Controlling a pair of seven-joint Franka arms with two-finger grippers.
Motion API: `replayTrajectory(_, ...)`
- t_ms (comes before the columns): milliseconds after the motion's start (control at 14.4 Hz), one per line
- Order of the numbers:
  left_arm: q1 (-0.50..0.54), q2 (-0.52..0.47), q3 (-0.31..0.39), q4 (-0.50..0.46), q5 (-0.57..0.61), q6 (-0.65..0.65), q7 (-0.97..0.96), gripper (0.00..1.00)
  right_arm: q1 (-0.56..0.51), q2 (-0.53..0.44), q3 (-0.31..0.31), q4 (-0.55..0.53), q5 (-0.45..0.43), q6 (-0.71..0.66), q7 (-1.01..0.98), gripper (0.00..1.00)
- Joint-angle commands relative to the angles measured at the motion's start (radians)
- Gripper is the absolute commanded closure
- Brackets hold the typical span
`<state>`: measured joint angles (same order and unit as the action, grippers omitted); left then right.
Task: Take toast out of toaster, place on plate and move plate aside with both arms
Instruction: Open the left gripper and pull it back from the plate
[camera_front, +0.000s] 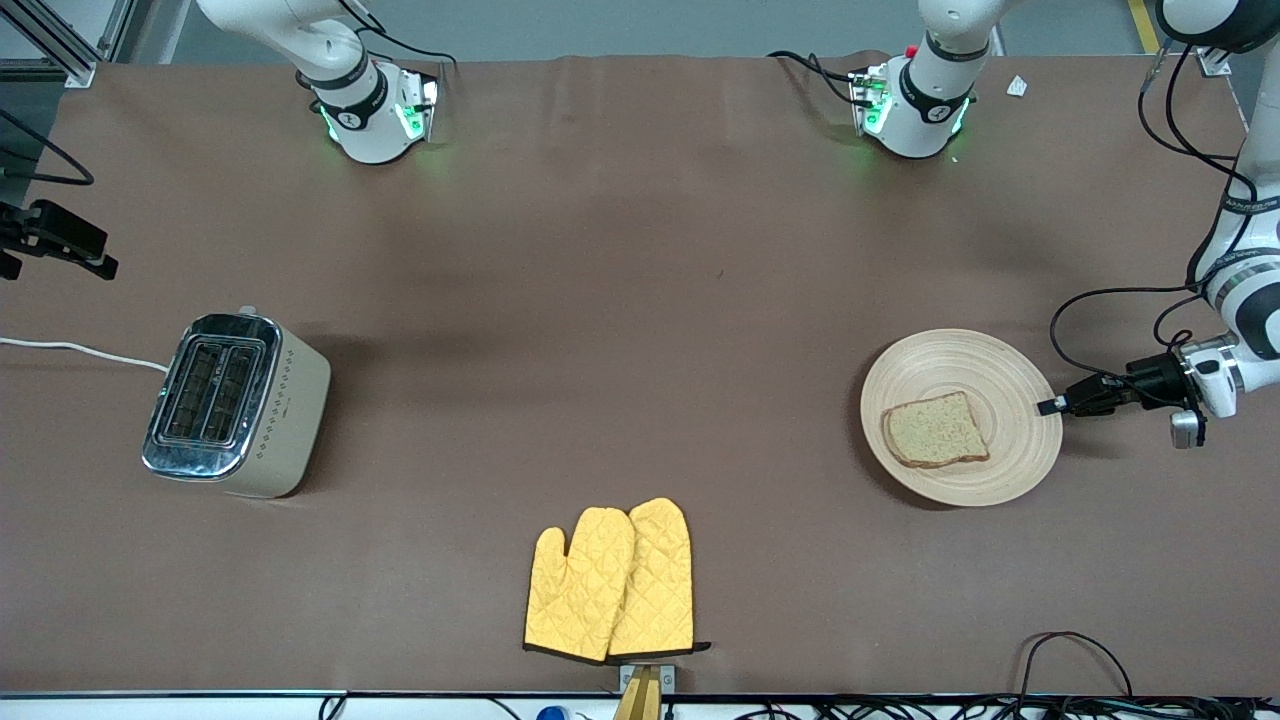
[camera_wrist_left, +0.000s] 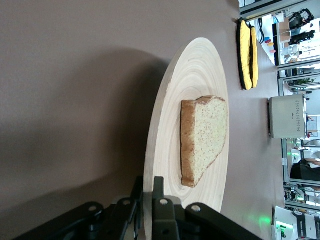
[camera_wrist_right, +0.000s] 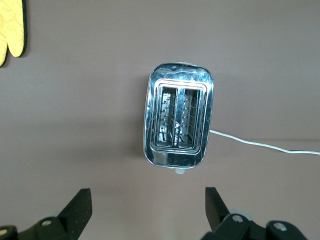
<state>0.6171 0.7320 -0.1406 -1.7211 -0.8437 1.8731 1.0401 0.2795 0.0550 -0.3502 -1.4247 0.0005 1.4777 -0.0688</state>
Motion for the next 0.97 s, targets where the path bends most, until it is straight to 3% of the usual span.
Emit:
replayTrajectory(0,0.016,0.032,-0.013,0.017,0.003,-0.031,0.021,0.94,0.0,-0.011,0.002,-0.008,0.015,0.001,0.012,0.0)
replayTrajectory(69,0.016,0.038,-0.013,0.018,0.003,-0.031,0.02,0.81,0.0,-0.011,0.004,-0.008,0.015,0.0,0.012,0.0)
replayTrajectory(139,0.015,0.043,-0.013,0.02,0.003,-0.031,0.02,0.54,0.0,-0.011,0.004,-0.008,0.016,0.0,0.012,0.0)
replayTrajectory(208,0.016,0.046,-0.013,0.021,-0.001,-0.031,0.02,0.19,0.0,-0.011,0.004,-0.008,0.016,0.0,0.012,0.0)
replayTrajectory(278,0.015,0.044,-0.013,0.023,-0.006,-0.031,0.011,0.05,0.0,-0.011,0.004,-0.008,0.016,0.0,0.012,0.0)
replayTrajectory(347,0.015,0.043,-0.013,0.041,-0.005,-0.031,0.003,0.0,0.0,-0.011,0.004,-0.008,0.016,0.0,0.012,0.0)
replayTrajectory(555,0.009,0.037,-0.01,0.106,0.029,-0.038,-0.04,0.0,0.0,-0.011,0.004,-0.008,0.016,0.0,0.012,0.0)
replayTrajectory(902,0.001,0.014,-0.02,0.279,0.239,-0.086,-0.196,0.0,0.0,-0.011,0.004,-0.008,0.016,-0.002,0.012,0.0)
